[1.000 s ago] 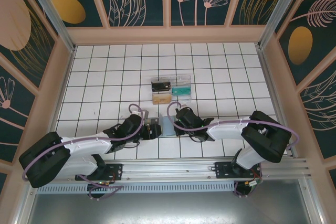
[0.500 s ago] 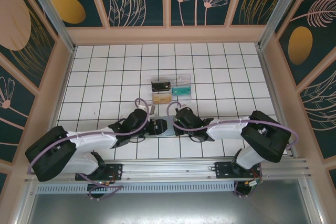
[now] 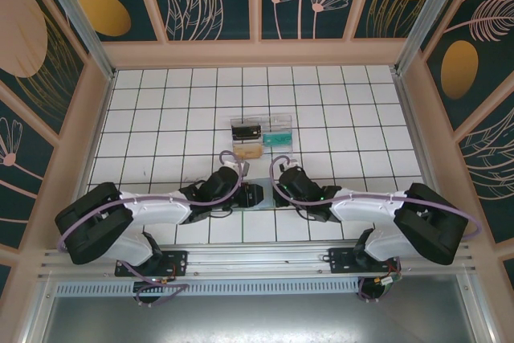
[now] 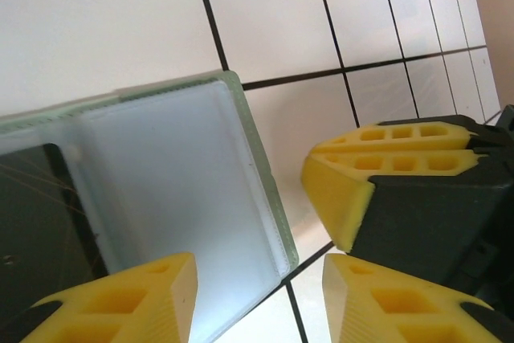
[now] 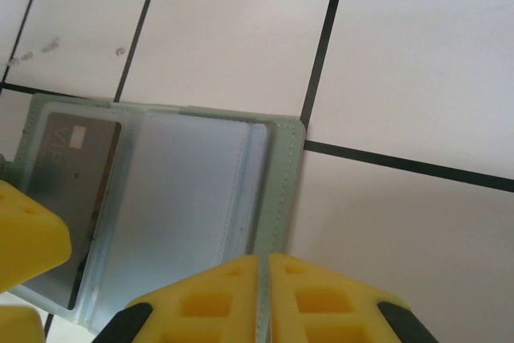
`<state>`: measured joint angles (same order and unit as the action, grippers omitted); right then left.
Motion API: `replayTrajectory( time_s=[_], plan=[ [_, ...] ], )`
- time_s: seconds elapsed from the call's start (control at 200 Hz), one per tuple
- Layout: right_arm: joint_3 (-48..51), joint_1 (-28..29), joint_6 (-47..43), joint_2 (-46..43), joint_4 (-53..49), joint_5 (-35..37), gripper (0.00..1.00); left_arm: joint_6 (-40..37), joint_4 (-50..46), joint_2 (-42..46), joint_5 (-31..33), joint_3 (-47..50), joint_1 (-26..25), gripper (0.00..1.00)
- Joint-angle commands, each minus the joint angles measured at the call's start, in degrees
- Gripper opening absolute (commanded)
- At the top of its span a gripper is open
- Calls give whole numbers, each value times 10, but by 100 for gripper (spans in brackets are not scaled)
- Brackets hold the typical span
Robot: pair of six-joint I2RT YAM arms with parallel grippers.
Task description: Take the credit cards out of the card holder
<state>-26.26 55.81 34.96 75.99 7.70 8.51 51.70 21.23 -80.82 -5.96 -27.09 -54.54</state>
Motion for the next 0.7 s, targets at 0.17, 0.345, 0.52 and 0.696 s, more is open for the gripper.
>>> replayTrajectory(
  time_s=[0.17,0.345,0.52,0.696],
  plan=[
    [-25,-3,10,-1,11,-34,13,1,-99,112,118,44,3,39],
    [-47,-1,31,23,56,-74,16,-11,-131,166,137,80,26,12],
    [-86,2,47,73,62,-114,18,-24,-104,160,117,91,35,6],
    [-114,6,63,120,60,-134,18,-26,-62,122,92,91,36,4]
  ],
)
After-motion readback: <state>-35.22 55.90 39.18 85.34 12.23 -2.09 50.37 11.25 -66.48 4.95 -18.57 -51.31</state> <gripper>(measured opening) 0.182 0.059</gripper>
